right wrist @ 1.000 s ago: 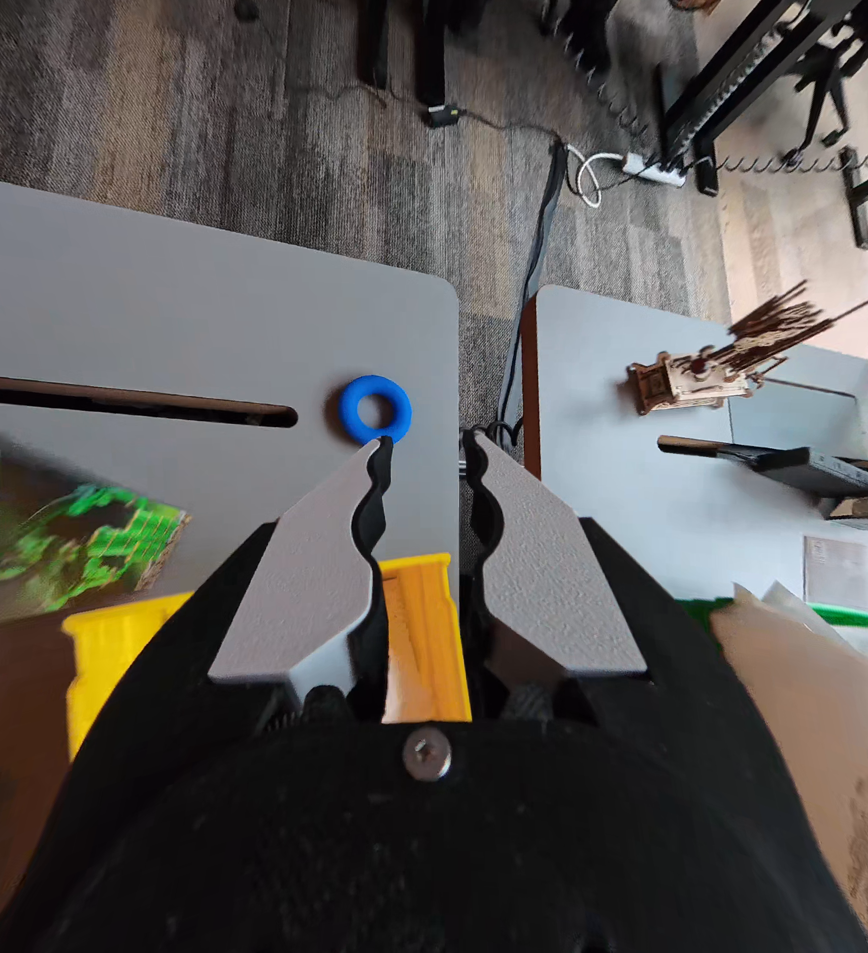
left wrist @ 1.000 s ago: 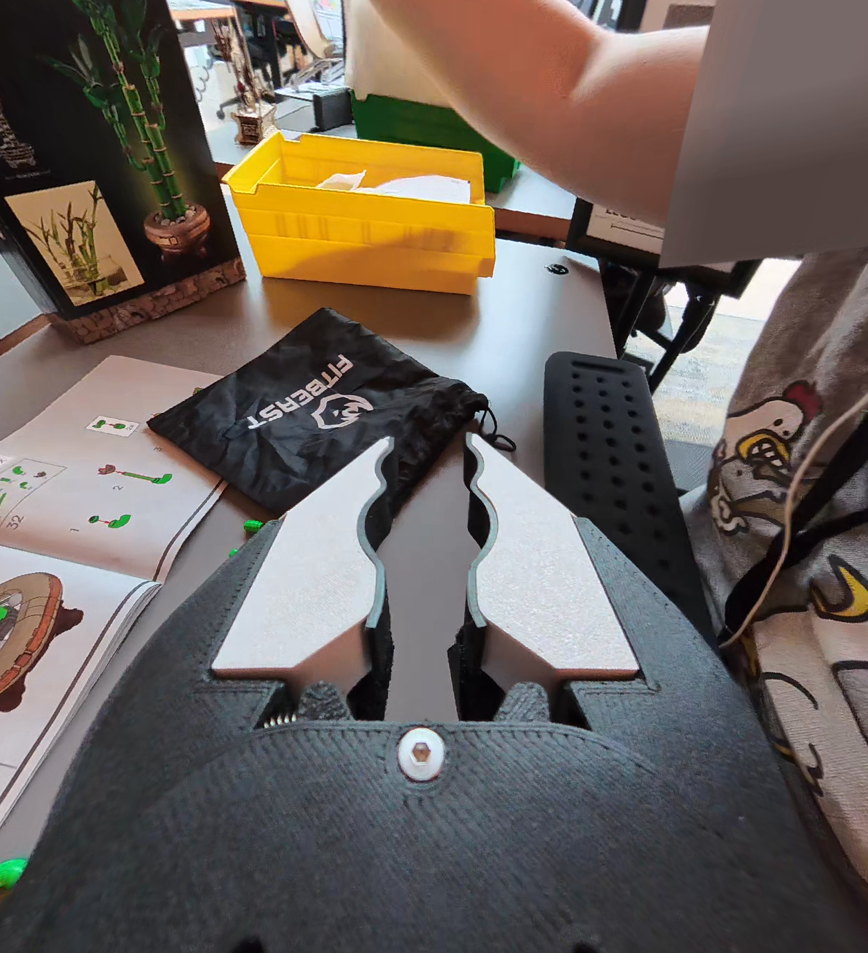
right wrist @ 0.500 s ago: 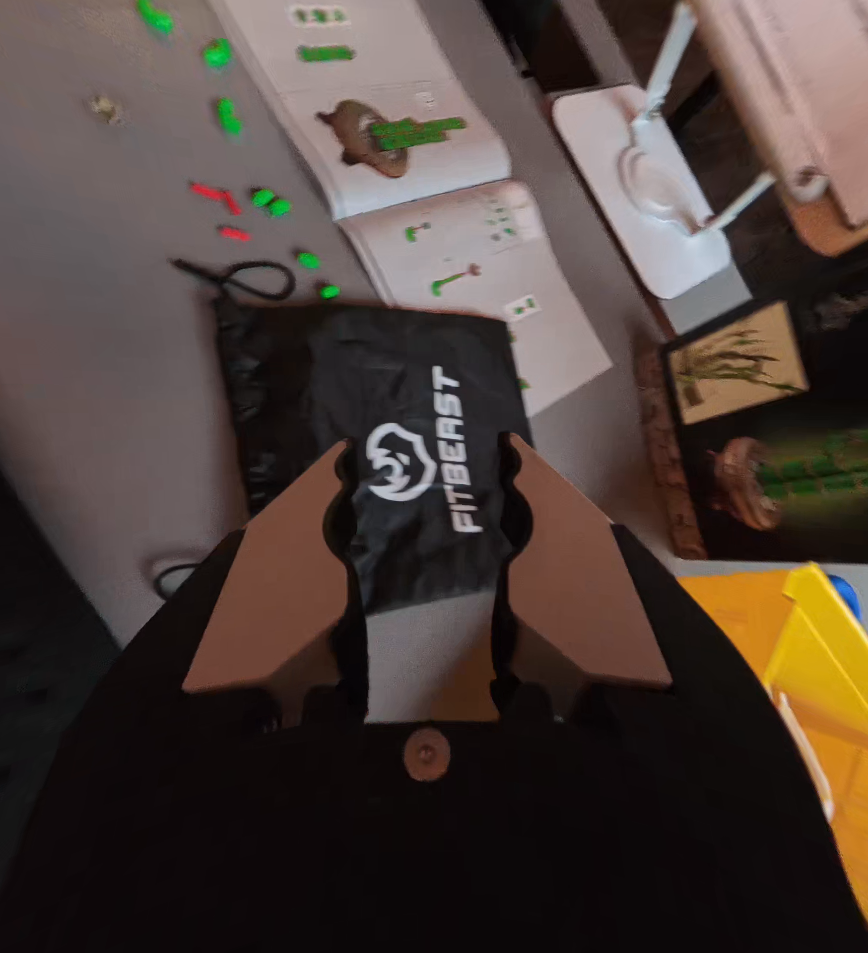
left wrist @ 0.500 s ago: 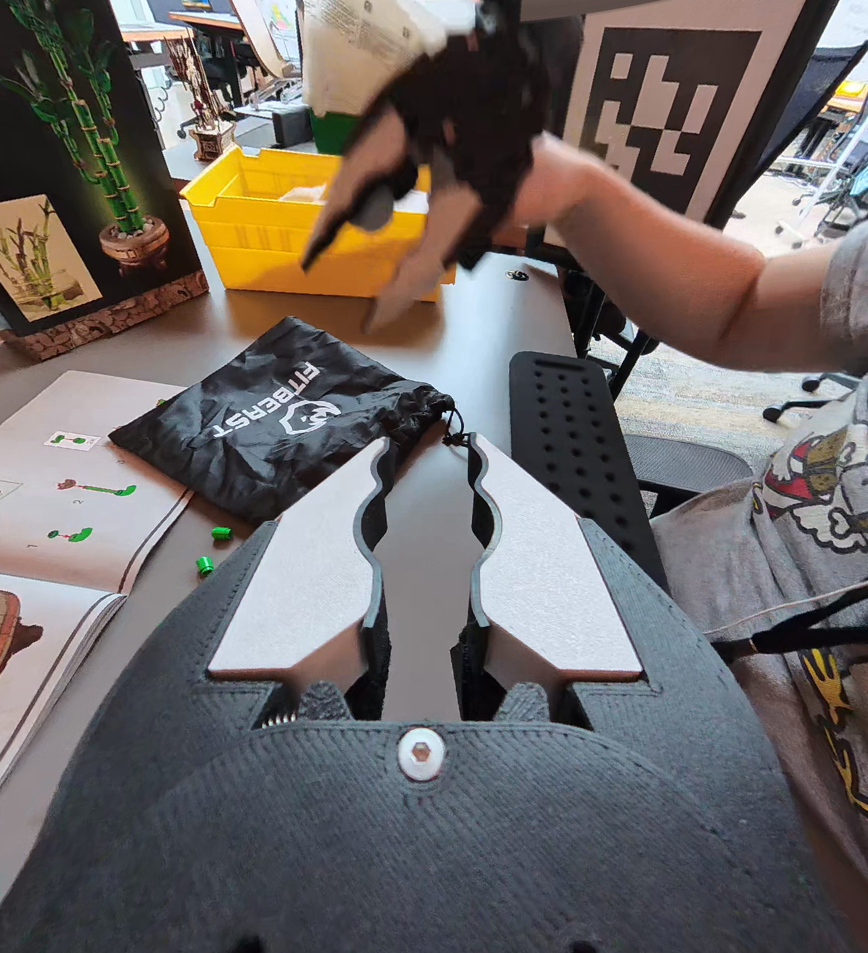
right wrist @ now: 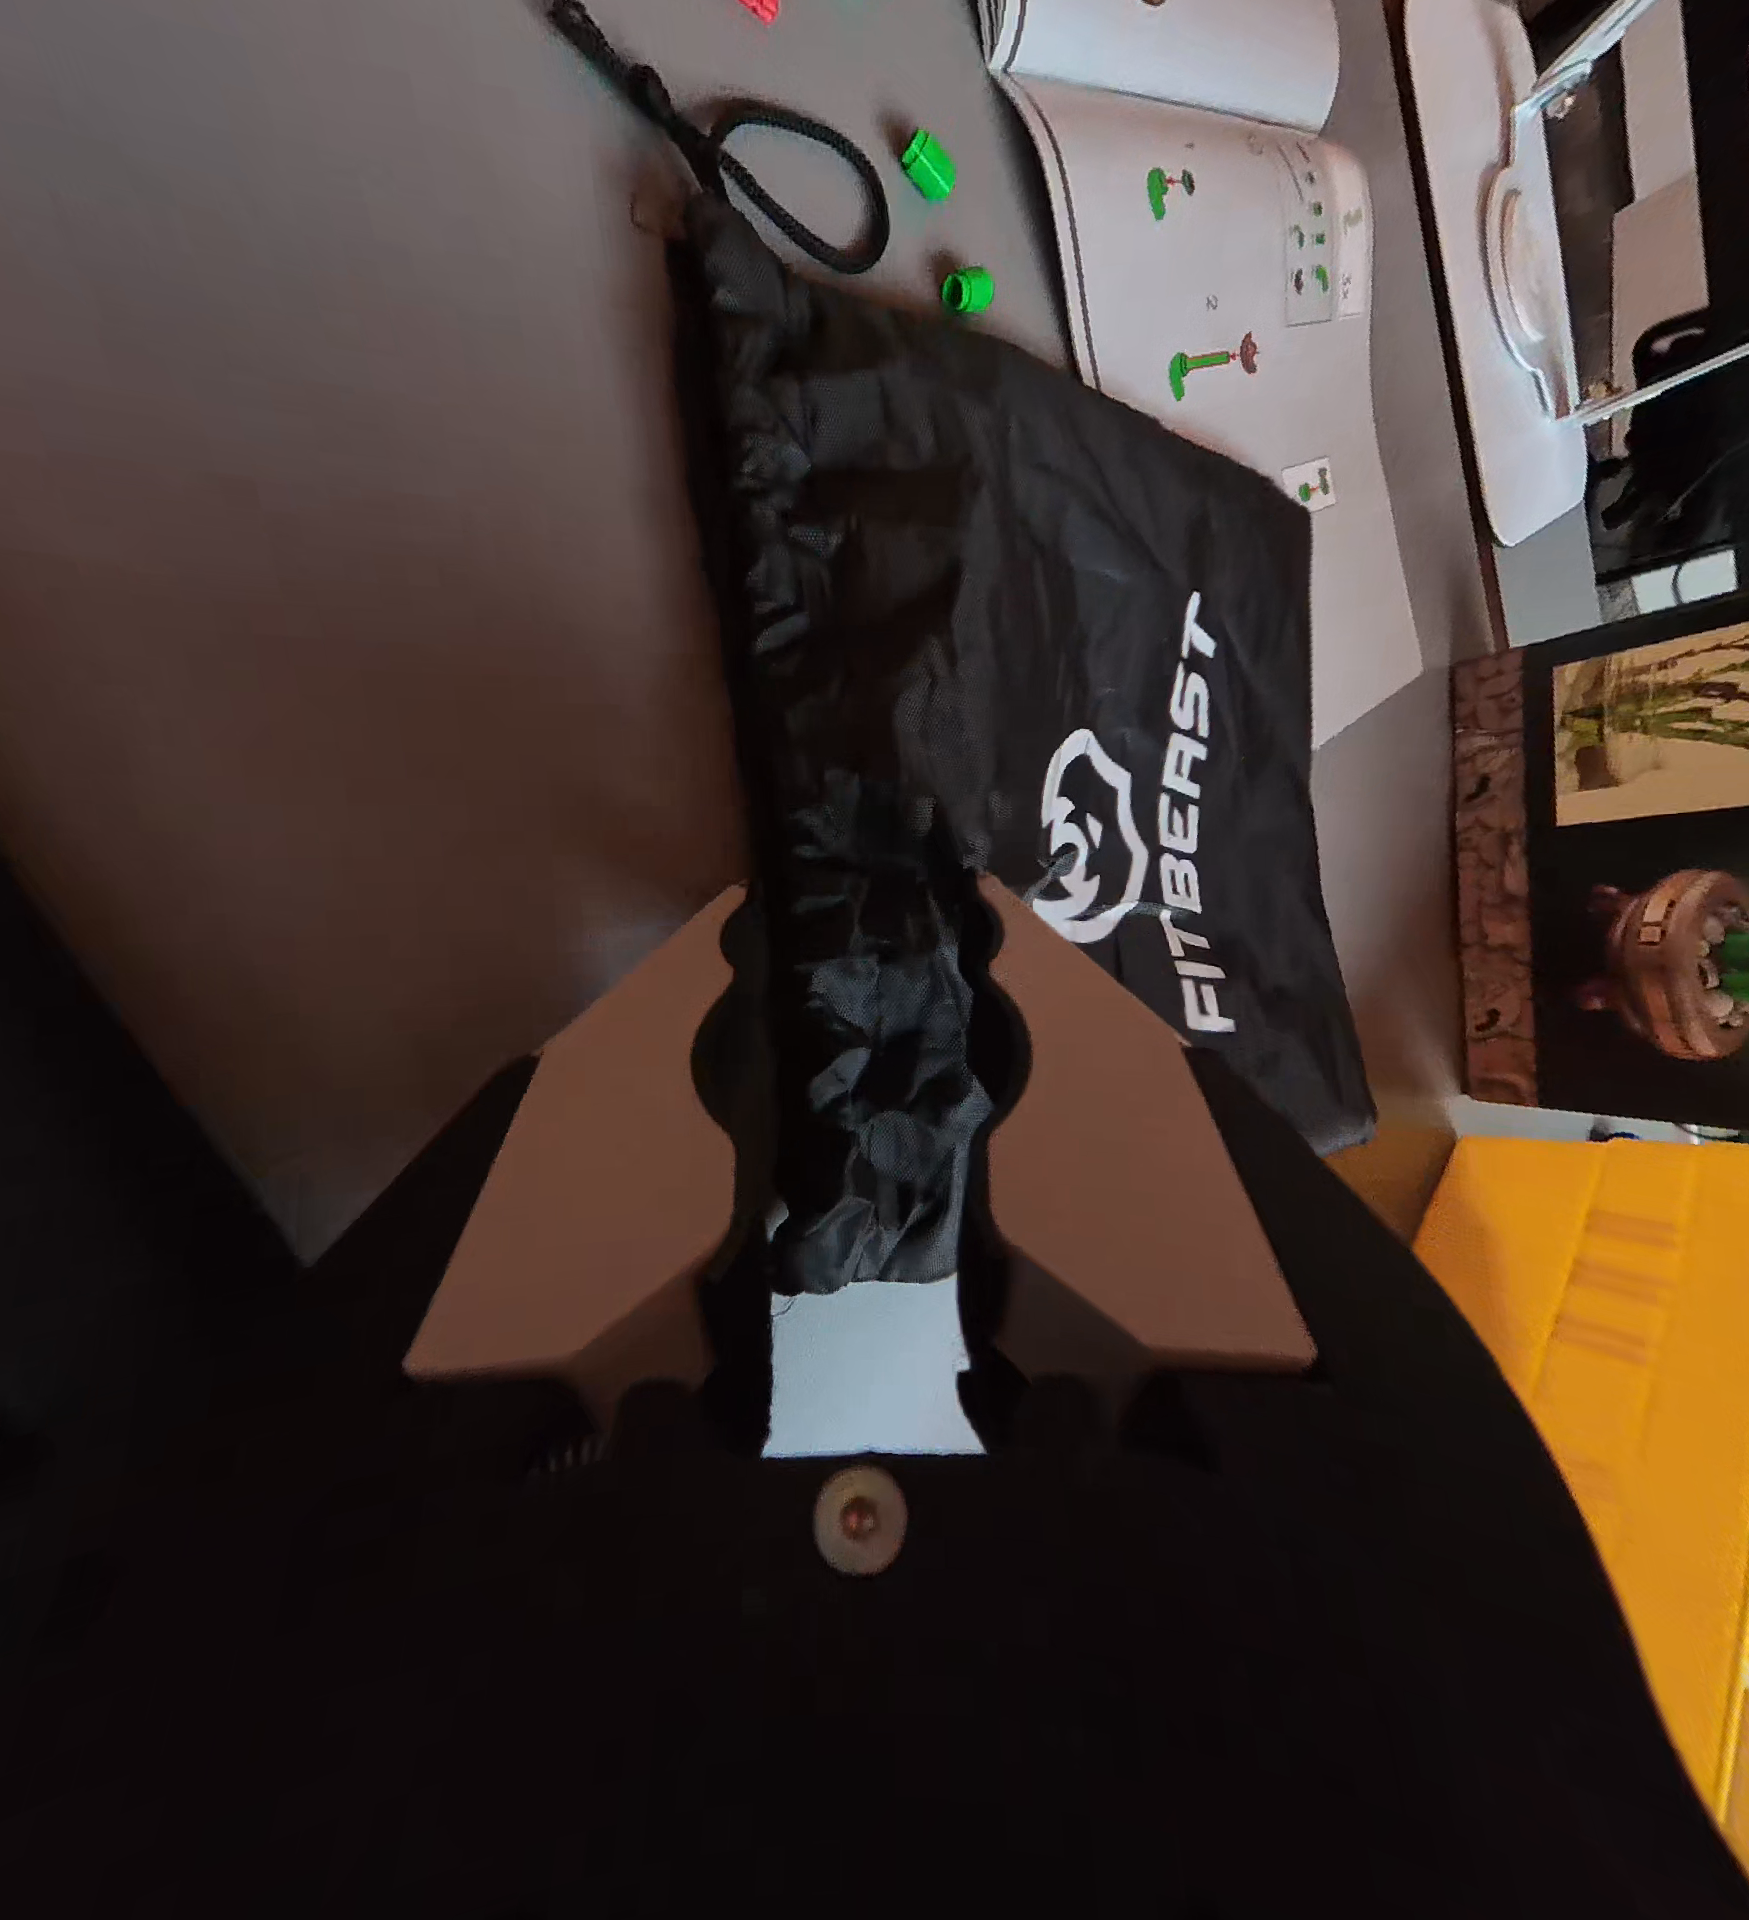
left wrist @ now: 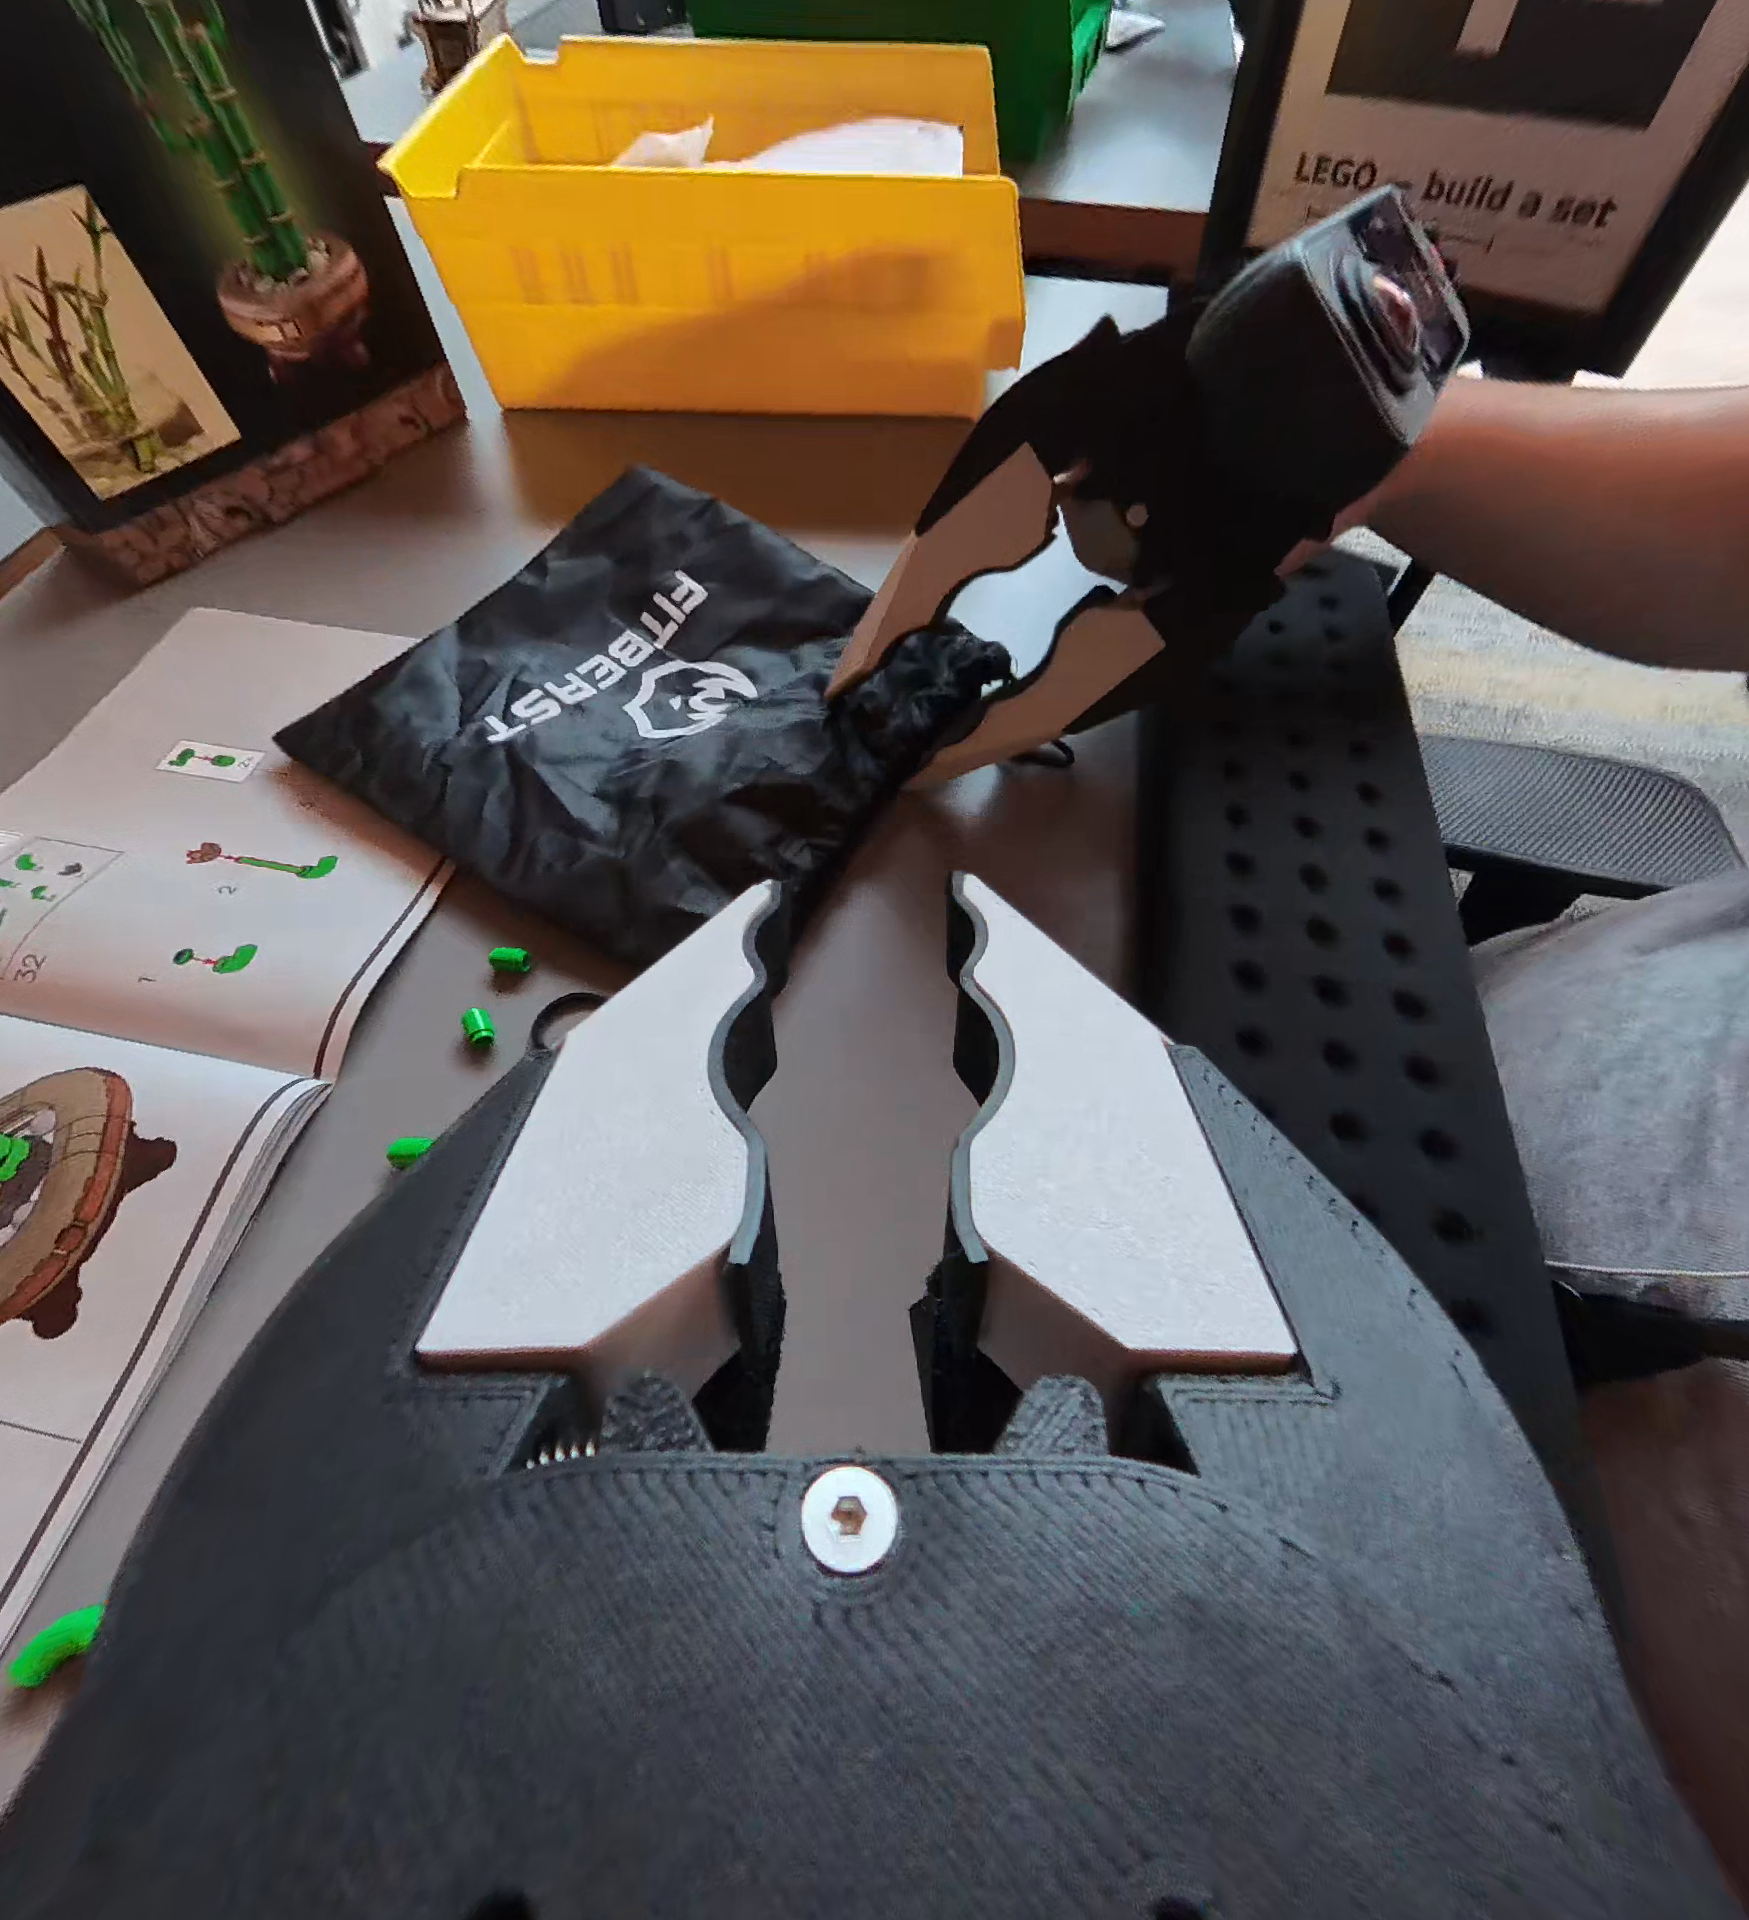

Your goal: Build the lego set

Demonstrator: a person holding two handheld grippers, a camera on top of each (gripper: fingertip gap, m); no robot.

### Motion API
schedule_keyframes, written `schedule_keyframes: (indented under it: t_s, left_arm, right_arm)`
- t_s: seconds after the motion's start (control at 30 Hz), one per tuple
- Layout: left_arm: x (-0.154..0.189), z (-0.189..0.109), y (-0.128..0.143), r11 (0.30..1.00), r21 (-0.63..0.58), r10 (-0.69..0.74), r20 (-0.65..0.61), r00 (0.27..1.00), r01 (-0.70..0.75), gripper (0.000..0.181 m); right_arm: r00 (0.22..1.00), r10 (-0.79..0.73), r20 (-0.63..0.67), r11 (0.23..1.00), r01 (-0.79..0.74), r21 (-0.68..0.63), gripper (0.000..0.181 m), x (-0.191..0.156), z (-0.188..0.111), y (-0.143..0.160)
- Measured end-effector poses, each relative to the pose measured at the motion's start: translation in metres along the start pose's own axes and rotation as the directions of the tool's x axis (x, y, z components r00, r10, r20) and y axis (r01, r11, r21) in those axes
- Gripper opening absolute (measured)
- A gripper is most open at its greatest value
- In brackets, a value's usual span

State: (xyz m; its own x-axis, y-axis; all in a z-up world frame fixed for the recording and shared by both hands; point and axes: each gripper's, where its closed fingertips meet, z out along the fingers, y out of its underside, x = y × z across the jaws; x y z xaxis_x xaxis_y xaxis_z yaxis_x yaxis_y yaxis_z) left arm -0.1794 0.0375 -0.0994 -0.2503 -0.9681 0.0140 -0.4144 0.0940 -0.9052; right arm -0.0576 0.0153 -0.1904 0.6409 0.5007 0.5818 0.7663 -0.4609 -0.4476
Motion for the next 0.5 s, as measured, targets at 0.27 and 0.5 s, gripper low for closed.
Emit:
schedule_keyframes:
  t_s: [0.27,0.5]
  left_arm:
    - [-0.016,0.032,0.027,0.962,-0.200,0.214,0.124,0.969,-0.187,0.032]
    - [-0.029,0.060,0.019,0.805,-0.331,0.572,0.212,0.792,-0.493,0.039]
  right_arm:
    - [0.996,0.079,0.050,0.997,-0.080,0.014,0.013,0.008,-0.007,-0.007]
    - [0.963,0.206,0.171,0.973,-0.220,0.065,0.009,0.031,-0.025,-0.024]
